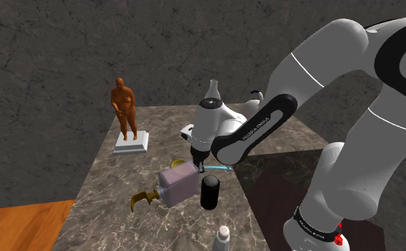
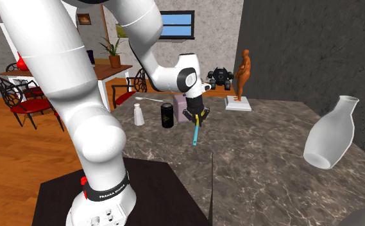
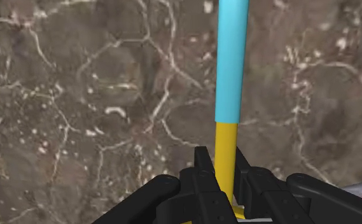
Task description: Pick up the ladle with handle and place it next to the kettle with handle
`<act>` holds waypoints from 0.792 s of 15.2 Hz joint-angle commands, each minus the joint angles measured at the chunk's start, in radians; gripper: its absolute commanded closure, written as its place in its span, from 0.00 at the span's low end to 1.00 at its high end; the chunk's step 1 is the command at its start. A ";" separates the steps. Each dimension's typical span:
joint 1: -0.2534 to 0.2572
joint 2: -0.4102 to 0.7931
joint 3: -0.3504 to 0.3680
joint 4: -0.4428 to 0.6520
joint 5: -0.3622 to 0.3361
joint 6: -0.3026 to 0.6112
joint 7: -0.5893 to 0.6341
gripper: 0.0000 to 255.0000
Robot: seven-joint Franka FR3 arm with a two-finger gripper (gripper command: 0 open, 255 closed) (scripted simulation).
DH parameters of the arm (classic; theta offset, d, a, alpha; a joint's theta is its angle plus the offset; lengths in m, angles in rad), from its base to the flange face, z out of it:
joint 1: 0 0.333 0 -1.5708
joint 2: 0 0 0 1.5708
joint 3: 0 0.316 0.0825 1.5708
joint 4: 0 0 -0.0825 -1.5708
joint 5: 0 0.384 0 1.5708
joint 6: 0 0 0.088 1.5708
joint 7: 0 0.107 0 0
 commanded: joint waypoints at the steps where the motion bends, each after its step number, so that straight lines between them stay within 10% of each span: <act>1: -0.001 0.001 -0.001 0.000 0.000 0.001 0.000 1.00; 12: 0.015 -0.088 -0.007 0.024 0.044 -0.111 -0.039 1.00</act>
